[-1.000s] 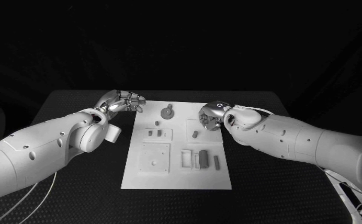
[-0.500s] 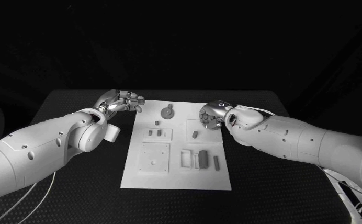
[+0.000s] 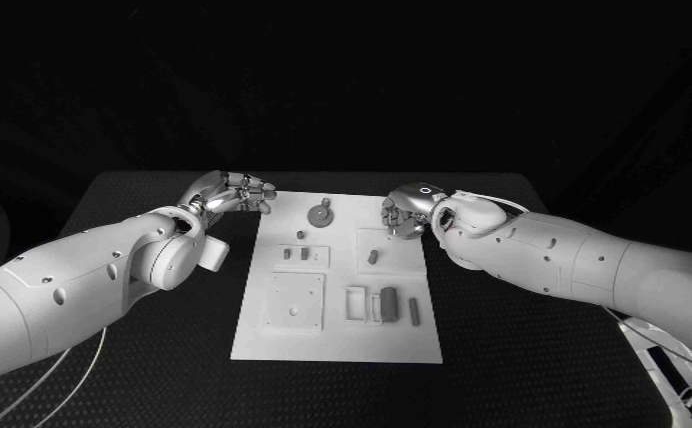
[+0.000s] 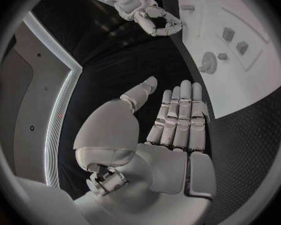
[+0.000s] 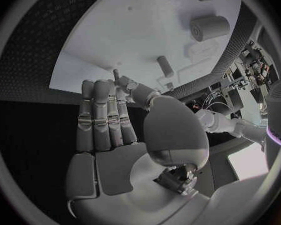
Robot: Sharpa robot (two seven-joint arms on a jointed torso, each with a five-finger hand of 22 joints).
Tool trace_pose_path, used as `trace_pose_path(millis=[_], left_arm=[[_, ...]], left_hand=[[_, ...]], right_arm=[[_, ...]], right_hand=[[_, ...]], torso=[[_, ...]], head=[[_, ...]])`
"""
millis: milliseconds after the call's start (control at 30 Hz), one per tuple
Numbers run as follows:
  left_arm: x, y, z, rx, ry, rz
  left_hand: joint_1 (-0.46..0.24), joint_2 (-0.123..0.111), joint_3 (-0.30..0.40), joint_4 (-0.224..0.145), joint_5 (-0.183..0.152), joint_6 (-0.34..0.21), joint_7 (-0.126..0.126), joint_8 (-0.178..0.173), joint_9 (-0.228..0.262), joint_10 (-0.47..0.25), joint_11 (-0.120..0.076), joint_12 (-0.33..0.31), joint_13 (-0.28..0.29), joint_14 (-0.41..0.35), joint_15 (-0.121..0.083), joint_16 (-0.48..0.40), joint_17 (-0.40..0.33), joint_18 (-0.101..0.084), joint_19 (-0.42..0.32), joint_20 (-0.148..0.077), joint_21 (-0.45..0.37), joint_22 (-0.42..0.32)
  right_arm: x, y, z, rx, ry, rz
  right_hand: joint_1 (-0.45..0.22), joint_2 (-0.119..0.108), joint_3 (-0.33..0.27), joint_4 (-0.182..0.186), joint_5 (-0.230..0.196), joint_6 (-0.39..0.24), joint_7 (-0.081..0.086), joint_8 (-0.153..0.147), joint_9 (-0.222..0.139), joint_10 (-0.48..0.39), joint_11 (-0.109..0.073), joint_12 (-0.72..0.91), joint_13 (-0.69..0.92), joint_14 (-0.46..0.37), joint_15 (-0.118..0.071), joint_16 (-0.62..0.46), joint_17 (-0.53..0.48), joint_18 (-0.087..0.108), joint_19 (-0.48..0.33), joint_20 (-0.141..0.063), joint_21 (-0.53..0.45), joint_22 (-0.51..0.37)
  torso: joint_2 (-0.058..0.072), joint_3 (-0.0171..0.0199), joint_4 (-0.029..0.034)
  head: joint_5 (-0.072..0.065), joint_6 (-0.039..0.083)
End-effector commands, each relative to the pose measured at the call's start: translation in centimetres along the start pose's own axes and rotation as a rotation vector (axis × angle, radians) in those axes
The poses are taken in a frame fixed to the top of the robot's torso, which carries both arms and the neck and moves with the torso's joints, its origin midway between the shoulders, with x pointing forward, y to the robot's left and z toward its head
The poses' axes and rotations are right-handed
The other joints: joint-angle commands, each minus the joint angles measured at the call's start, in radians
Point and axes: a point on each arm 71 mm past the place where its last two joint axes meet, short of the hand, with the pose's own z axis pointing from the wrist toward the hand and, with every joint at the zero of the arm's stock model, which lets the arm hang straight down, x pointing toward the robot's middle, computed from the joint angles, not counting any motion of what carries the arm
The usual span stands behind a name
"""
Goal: Assemble the parts on the task board
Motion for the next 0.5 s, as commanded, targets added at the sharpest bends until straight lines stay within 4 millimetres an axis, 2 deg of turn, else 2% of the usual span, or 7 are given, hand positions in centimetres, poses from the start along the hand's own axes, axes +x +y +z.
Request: trace_pose_path(millis=[33, 267, 500], left_arm=[[0.0, -0.1, 0.1, 0.008, 0.005, -0.008], [-0.1, -0.1, 0.0, 0.006, 0.002, -0.007], [-0.1, -0.1, 0.0, 0.007, 0.000, -0.007]], left_hand=[[-0.008, 0.001, -0.007, -0.002, -0.001, -0.006, -0.001, 0.006, -0.001, -0.005, 0.000, -0.004, -0.002, -0.009, 0.001, -0.005, 0.001, 0.007, 0.001, 0.007, 0.002, -0.002], [-0.008, 0.001, -0.007, -0.002, -0.001, -0.007, -0.001, 0.006, -0.001, -0.006, 0.000, -0.004, -0.002, -0.009, 0.001, -0.005, 0.002, 0.008, 0.001, 0.007, 0.002, -0.002], [-0.009, 0.001, -0.008, -0.001, -0.001, -0.008, 0.000, 0.006, -0.002, -0.007, 0.000, -0.005, -0.003, -0.009, 0.001, -0.006, 0.004, 0.008, 0.002, 0.007, 0.002, -0.003]], right_arm=[[0.3, -0.2, -0.1, 0.001, 0.066, 0.024], [0.0, -0.2, -0.3, 0.005, 0.075, 0.077], [-2.6, 0.6, -0.6, -0.049, -0.048, 0.196]], right_hand=[[0.007, -0.001, 0.007, 0.001, 0.007, 0.005, 0.004, 0.006, 0.001, 0.007, -0.002, 0.003, 0.000, 0.001, -0.006, 0.007, 0.002, 0.015, 0.002, -0.004, 0.006, 0.025], [0.007, 0.000, 0.007, 0.002, 0.007, 0.005, 0.004, 0.006, 0.002, 0.007, -0.002, 0.003, 0.000, 0.001, -0.006, 0.007, 0.002, 0.015, 0.002, -0.004, 0.007, 0.025], [0.006, 0.001, 0.007, 0.002, 0.007, 0.004, 0.004, 0.005, 0.003, 0.007, -0.001, 0.002, 0.001, 0.000, -0.005, 0.007, 0.002, 0.015, 0.001, -0.004, 0.008, 0.025]], torso=[[0.000, 0.0001, 0.0002], [0.001, 0.0003, 0.0001], [0.001, -0.0005, -0.0021]], head=[[-0.001, -0.001], [0.002, -0.003], [0.002, -0.002]])
